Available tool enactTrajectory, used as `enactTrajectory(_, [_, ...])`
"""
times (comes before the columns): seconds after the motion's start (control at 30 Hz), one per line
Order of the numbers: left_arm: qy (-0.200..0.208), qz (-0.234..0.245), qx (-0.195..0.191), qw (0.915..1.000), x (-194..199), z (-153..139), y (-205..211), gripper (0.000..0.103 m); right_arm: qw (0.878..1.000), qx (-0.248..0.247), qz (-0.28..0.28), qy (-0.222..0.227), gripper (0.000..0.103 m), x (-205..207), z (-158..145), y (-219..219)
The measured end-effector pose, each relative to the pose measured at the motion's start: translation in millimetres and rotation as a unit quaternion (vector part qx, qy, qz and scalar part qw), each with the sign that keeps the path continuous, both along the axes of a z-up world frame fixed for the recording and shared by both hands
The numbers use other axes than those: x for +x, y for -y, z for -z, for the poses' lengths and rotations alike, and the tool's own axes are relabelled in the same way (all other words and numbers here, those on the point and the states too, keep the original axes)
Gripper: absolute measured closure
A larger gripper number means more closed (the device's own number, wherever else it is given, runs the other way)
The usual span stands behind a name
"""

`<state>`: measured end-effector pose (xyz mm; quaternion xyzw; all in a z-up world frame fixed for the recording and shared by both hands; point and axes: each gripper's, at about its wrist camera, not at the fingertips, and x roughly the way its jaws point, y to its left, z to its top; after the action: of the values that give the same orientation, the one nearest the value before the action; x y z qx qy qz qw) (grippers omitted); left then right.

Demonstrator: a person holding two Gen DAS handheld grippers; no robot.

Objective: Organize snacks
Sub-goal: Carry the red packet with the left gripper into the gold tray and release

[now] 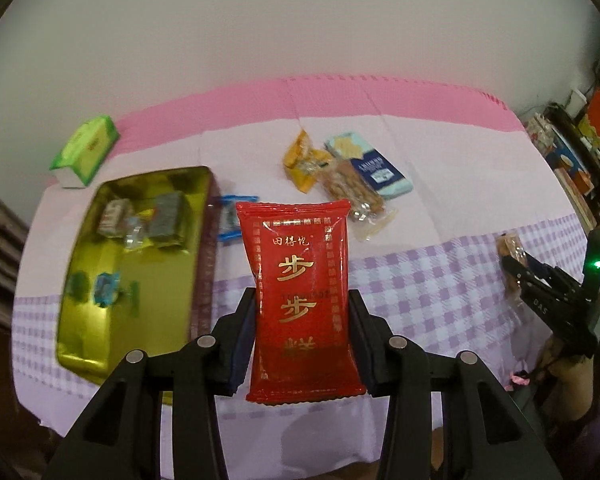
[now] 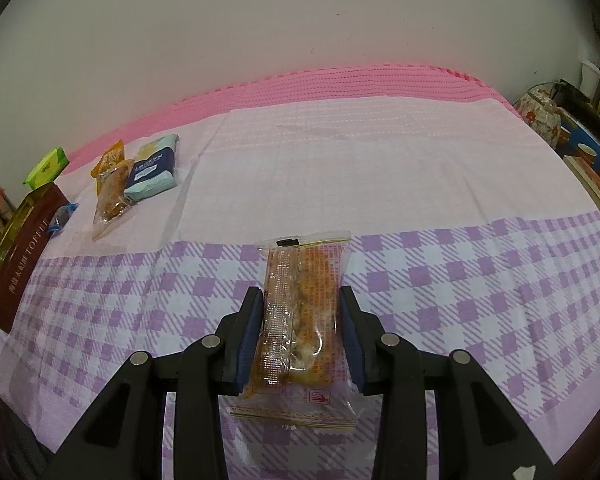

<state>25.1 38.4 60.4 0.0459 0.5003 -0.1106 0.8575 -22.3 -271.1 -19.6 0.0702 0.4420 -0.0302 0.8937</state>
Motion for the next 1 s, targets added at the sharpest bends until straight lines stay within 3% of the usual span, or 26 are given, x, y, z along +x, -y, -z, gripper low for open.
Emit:
enactTrajectory(0.4, [0.035,-0.06,0.005,0.9976,-10,-20,-69,0.059,1.0,-0.025,0.001,-0.007,0.067,1,1,-7])
enactTrajectory(1.0, [0.034,-0.101,0.04,0.9935,4,13,-127,0.059,0.999,-0.047,0.0,-0.014,0.065,2,3,-13])
